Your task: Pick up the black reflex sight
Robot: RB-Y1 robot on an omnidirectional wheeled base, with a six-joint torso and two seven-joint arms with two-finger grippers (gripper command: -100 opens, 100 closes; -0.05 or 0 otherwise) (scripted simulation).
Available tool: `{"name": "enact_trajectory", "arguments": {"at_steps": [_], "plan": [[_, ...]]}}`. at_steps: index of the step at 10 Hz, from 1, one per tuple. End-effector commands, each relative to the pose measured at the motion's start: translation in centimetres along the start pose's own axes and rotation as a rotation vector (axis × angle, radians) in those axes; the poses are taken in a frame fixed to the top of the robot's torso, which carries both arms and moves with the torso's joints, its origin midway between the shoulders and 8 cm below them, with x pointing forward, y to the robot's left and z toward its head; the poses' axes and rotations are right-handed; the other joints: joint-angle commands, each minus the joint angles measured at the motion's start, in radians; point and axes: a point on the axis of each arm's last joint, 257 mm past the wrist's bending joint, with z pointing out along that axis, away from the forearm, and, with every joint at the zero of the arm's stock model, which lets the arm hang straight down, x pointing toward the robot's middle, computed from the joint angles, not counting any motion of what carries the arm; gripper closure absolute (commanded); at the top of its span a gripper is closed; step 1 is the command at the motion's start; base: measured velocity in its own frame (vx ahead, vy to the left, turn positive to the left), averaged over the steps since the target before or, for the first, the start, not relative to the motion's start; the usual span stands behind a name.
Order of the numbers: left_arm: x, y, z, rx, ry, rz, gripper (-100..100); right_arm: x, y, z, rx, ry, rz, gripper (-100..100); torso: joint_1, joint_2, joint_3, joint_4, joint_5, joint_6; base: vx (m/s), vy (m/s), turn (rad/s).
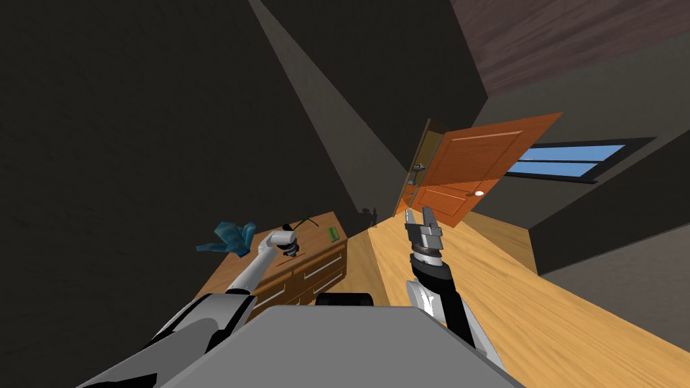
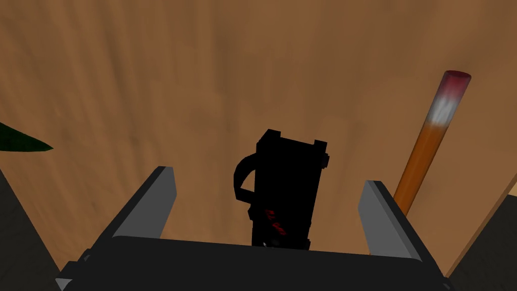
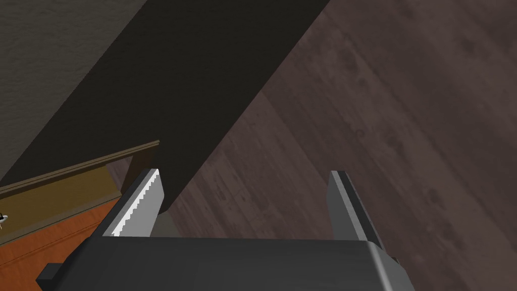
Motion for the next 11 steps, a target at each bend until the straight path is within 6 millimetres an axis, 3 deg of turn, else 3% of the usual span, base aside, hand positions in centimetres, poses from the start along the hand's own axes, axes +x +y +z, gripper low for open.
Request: {"name": "enact_trajectory", "arguments": {"at_steps": [1, 2, 3, 7, 8, 9, 11], "plan": [[0.6, 0.3, 0.2, 0.001, -0.005, -0.018, -100, 0.0, 0.0, 0.0, 0.0, 0.0, 0.0, 0, 0.0, 0.0, 0.0, 0.0, 0.0, 0.0, -0.049, 0.083, -0.104], [0.4, 0.1, 0.1, 0.002, -0.003, -0.009, -100, 0.0, 0.0, 0.0, 0.0, 0.0, 0.0, 0, 0.001, -0.001, -0.001, -0.001, 0.001, 0.0, -0.025, 0.034, -0.027], [0.4, 0.1, 0.2, 0.003, -0.002, -0.013, 100, 0.0, 0.0, 0.0, 0.0, 0.0, 0.0, 0, -0.001, -0.003, -0.002, -0.002, 0.001, 0.0, -0.005, 0.006, 0.003], [0.4, 0.0, 0.1, 0.005, -0.002, -0.013, 100, 0.0, 0.0, 0.0, 0.0, 0.0, 0.0, 0, -0.002, -0.006, -0.004, -0.003, 0.001, 0.0, 0.0, 0.0, 0.0], [0.4, 0.0, 0.1, 0.005, -0.002, -0.013, 0, 0.0, 0.0, 0.0, 0.0, 0.0, 0.0, 0, -0.002, -0.006, -0.005, -0.003, 0.001, 0.0, 0.0, 0.0, 0.0], [-0.2, -0.2, -0.1, 0.0, 0.001, 0.0, 100, 0.0, 0.0, 0.0, 0.0, 0.0, 0.0, 0, -0.002, -0.006, -0.005, -0.003, 0.001, 0.0, 0.029, -0.055, 0.123], [-1.0, -0.6, -0.4, -0.001, 0.007, 0.019, 100, 0.0, 0.0, 0.0, 0.0, 0.0, 0.0, 0, -0.009, -0.009, -0.006, -0.004, 0.0, -0.001, 0.052, -0.115, 0.145]]}}
